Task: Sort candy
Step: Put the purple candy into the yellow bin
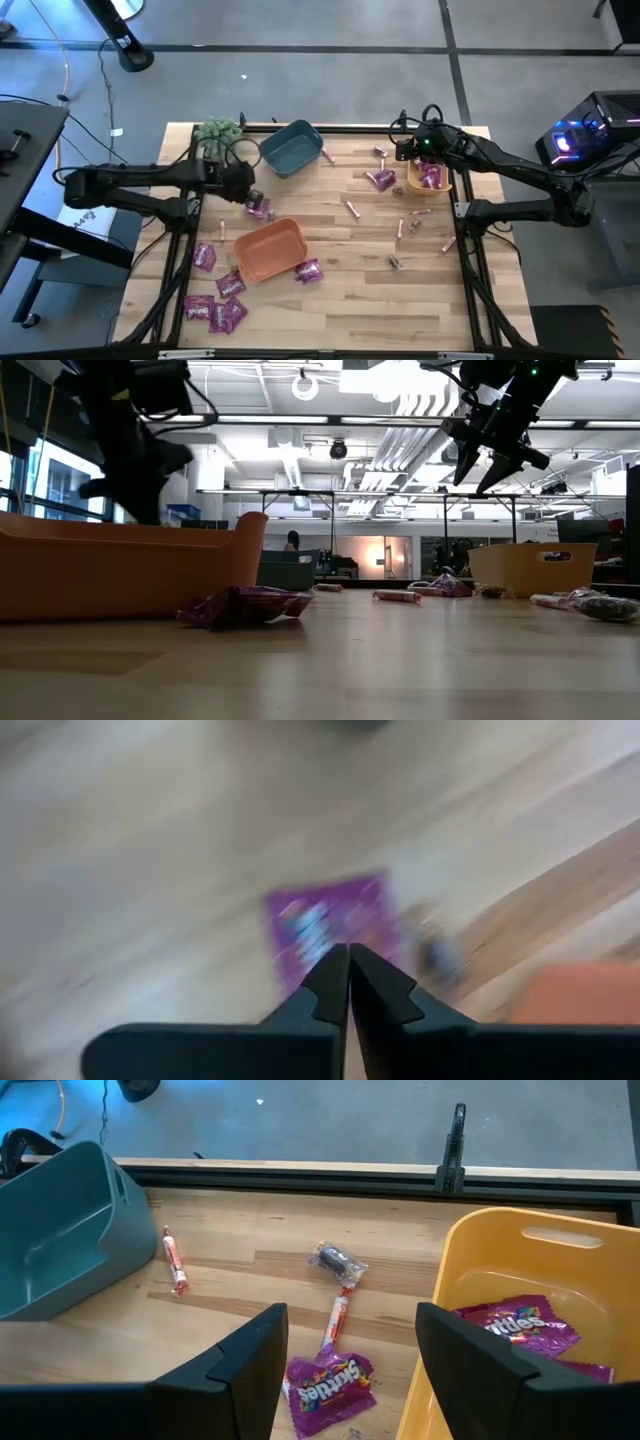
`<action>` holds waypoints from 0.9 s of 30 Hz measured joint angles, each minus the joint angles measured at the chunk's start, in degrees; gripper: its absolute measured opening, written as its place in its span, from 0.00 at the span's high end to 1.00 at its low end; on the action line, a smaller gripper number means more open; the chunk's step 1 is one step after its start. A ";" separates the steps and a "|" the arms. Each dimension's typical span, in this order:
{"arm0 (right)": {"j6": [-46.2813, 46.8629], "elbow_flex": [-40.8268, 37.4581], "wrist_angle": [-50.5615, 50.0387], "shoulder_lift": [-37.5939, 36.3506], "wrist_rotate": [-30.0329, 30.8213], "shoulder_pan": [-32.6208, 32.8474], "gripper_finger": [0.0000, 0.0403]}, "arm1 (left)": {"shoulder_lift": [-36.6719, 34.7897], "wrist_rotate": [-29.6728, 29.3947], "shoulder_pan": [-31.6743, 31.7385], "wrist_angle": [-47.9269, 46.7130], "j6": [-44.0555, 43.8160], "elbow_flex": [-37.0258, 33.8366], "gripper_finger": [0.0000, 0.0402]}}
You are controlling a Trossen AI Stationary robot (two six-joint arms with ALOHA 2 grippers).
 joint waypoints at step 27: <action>0.00 0.00 -0.05 0.00 -0.55 0.00 0.46 | 18.60 1.57 -7.39 11.22 -12.95 -4.65 0.46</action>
